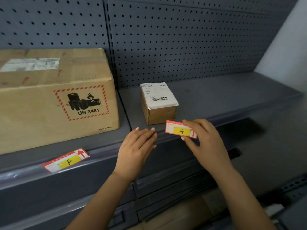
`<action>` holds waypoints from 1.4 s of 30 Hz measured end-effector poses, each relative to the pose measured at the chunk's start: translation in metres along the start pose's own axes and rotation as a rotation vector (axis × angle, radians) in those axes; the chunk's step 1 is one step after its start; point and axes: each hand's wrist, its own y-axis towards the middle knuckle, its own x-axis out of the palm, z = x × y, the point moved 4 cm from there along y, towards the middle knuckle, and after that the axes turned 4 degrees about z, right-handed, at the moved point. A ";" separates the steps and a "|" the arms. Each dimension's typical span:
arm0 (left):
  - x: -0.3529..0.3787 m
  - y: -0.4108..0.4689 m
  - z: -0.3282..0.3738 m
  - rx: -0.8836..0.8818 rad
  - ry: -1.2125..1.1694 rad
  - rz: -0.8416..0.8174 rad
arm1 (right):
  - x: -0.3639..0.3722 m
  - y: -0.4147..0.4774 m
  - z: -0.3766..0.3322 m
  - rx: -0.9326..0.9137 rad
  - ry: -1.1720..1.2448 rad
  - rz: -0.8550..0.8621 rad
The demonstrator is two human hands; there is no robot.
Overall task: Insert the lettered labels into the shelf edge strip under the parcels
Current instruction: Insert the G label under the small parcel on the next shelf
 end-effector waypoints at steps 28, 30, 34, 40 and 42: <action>0.004 -0.003 0.004 0.033 0.104 0.073 | -0.015 0.010 -0.001 -0.121 -0.017 0.045; 0.004 -0.005 0.004 0.045 0.106 0.071 | -0.014 0.011 -0.001 -0.122 -0.015 0.030; 0.004 -0.007 0.003 0.063 0.097 0.064 | -0.007 0.018 0.000 -0.161 -0.033 -0.064; 0.003 -0.007 0.002 0.077 0.096 0.049 | 0.004 0.033 -0.007 -0.271 -0.100 -0.111; 0.003 -0.007 0.002 0.071 0.092 0.052 | 0.008 0.036 -0.010 -0.315 -0.115 -0.113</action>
